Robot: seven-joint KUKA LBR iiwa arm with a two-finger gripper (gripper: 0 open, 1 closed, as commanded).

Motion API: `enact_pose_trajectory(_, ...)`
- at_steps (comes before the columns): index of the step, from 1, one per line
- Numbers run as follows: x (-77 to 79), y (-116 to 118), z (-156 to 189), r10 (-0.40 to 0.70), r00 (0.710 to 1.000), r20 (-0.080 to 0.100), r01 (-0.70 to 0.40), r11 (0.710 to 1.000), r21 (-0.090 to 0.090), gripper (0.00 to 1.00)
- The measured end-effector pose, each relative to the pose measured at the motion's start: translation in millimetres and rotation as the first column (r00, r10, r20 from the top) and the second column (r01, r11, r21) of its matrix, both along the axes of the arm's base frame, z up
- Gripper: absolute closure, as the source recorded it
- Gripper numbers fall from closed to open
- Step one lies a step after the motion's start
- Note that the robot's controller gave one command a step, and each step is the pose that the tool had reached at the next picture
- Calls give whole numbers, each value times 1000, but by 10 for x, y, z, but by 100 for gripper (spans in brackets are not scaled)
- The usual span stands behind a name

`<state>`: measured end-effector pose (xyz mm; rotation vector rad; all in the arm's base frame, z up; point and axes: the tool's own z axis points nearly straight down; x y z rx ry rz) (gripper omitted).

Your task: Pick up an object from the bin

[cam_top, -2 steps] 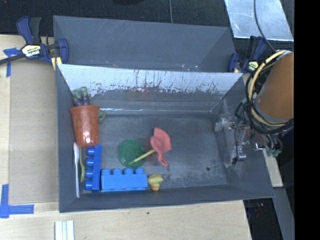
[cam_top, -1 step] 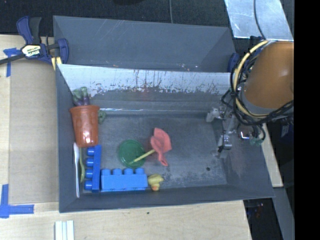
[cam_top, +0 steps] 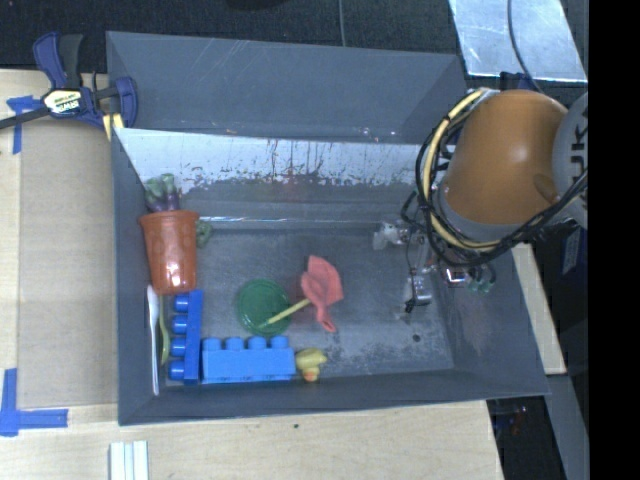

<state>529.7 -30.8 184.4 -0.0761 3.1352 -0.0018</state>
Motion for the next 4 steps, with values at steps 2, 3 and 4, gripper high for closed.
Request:
enact_pose_trajectory(2, 86, 463, -129, -196, 981, 2, 196, 981, 2, 0)
enact_pose_trajectory(3, 211, 1029, -690, -54, 998, 10, 54, 999, 1, 0)
enact_pose_trajectory(4, 231, 1209, -913, -55, 998, 3, 55, 998, 3, 0)
